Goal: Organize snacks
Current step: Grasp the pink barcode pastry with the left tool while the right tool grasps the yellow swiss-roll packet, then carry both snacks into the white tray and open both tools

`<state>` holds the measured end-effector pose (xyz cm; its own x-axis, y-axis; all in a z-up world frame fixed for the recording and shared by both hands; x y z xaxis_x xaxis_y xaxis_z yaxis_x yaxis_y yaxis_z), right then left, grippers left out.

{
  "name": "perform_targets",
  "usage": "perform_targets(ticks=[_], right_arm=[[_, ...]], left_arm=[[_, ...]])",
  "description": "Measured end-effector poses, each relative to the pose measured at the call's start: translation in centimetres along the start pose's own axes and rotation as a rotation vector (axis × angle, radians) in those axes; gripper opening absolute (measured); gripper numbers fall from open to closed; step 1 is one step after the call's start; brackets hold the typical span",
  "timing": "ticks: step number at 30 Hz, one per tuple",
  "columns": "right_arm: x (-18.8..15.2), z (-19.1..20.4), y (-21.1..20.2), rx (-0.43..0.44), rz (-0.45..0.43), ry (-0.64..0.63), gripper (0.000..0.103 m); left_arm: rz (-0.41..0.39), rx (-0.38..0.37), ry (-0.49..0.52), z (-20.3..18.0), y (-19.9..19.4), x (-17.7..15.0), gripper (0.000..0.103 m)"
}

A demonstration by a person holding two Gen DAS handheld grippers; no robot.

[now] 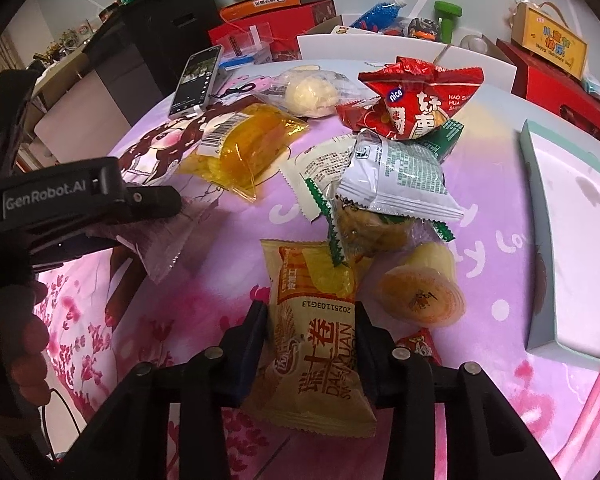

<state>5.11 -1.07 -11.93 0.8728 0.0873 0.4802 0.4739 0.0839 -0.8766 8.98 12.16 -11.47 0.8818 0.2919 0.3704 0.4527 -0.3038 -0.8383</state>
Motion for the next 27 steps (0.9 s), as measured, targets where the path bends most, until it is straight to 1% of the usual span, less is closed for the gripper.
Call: perform_targets(ticks=[9,19,24,27], right_arm=[[-0.4,0.0,-1.3,0.002,-0.016,-0.007,0.039],[0.2,-0.1,-3.8,0.024,-0.073,-0.003,0.037],[0.3,0.4,-5.2,0.028,-0.104,-0.023,0.037],[0.4,0.5,-5.3,0.03,-0.106,-0.025,0.037]], left_arm=[[-0.02,-0.014,0.018,-0.7,-1.0,0.1,0.079],[-0.052,-0.026,0.025,-1.1,-2.2,0.4,0.079],[-0.054,-0.025,0.029,-1.2,-2.3,0.3,0.079],[-0.056,-0.028,0.029,-1.3,-2.3,0.3,0.079]])
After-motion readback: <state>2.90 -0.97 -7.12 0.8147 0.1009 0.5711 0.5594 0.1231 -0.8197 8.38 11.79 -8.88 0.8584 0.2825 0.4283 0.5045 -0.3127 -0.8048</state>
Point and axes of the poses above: each gripper's, at about its wrist camera, not at the fingertips, and y roughly the way its jaws point, z to its left, x to its top, the point moved 10 cm from there along y, roughly the way its jaws point, and after that the axes turned 8 degrees about -x, right-handed, at the moved point
